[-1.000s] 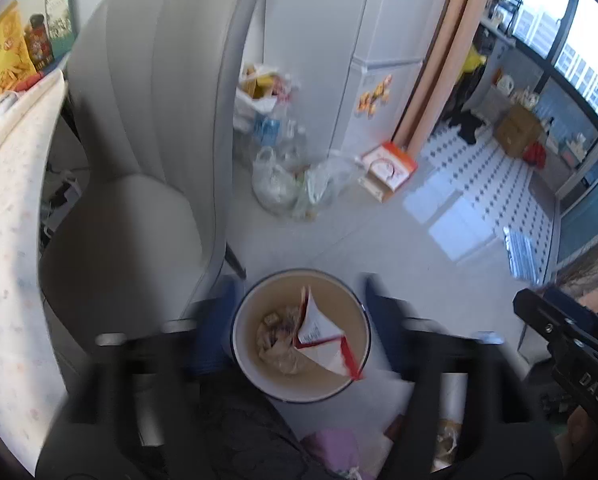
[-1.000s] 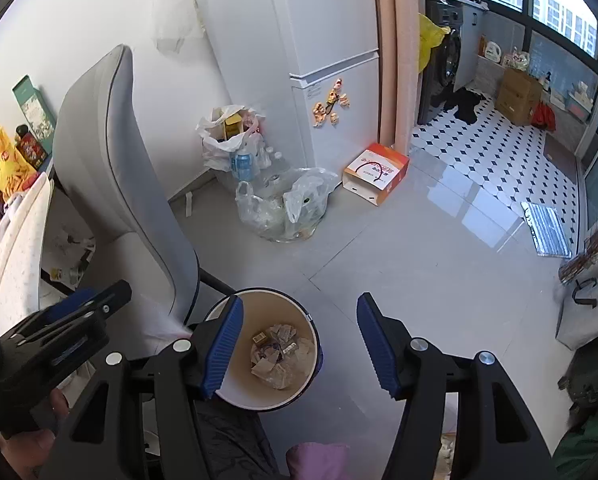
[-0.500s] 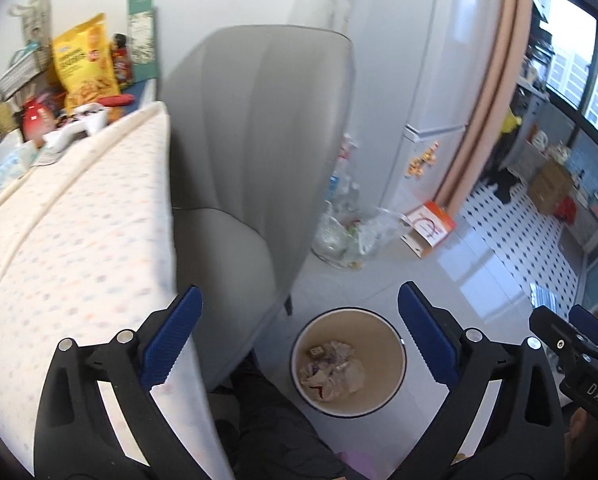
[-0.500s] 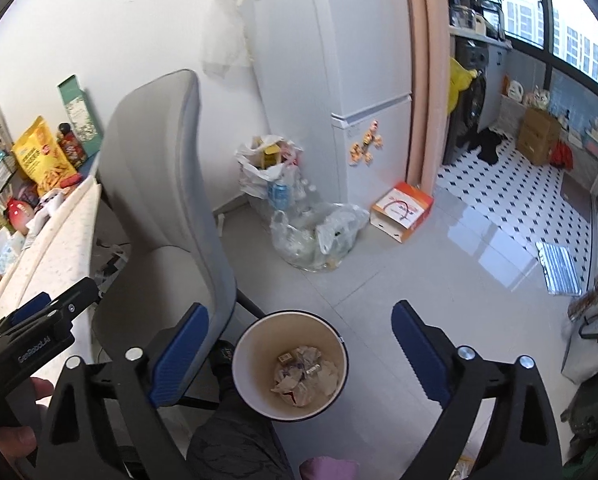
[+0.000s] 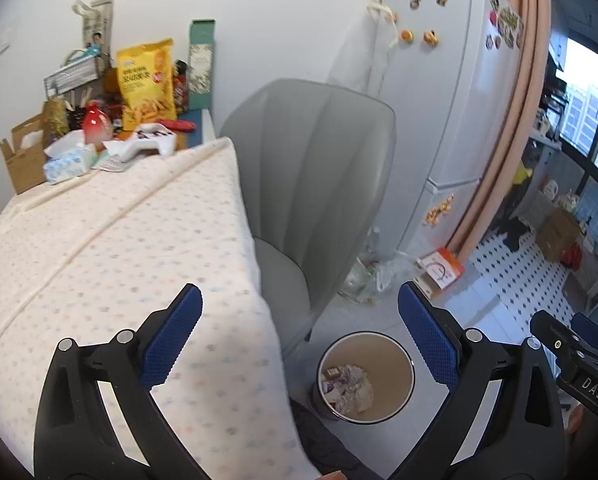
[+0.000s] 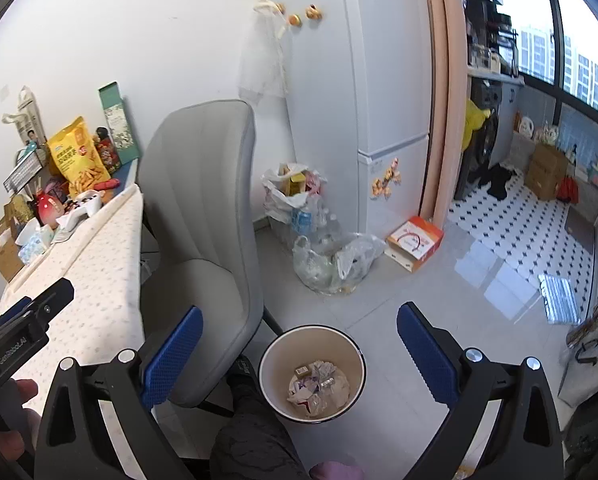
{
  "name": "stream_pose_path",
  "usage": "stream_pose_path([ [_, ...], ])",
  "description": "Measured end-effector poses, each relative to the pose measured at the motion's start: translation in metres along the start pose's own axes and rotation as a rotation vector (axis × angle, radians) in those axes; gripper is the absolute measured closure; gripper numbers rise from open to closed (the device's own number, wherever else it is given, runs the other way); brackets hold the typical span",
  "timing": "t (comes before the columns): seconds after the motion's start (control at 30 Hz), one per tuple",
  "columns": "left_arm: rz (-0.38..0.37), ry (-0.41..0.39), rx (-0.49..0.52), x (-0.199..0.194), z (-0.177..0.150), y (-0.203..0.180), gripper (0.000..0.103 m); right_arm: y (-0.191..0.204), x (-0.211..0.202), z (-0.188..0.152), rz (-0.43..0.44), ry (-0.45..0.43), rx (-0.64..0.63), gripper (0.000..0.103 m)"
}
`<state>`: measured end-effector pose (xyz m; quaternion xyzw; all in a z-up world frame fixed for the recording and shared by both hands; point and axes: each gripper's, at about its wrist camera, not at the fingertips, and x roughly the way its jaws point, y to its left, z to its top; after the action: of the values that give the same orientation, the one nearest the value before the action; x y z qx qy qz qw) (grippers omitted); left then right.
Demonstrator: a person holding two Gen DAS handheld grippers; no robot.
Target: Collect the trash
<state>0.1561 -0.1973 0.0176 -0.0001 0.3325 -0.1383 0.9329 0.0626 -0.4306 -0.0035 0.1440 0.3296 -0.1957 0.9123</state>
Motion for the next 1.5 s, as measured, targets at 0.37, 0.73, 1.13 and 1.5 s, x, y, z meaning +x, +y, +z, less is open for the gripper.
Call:
stream_pose_path([
  [0.37, 0.030, -0.081, -0.048, -0.060, -0.011, 0.043, 0.006, 0.045, -0.062, -0.012, 0.014, -0.075, -0.058, 0.008],
  [0.73, 0.084, -0.159, -0.077, -0.116, -0.025, 0.078, 0.006, 0.087, -0.114, -0.030, 0.048, -0.140, -0.126, 0.008],
  [1.13, 0.160, -0.202, -0.097, -0.152, -0.049, 0.102, 0.006, 0.120, -0.146, -0.055, 0.136, -0.171, -0.189, 0.008],
  [1.5, 0.201, -0.213, -0.103, -0.162, -0.053, 0.122, 0.006, 0.134, -0.144, -0.066, 0.148, -0.169, -0.208, 0.008],
])
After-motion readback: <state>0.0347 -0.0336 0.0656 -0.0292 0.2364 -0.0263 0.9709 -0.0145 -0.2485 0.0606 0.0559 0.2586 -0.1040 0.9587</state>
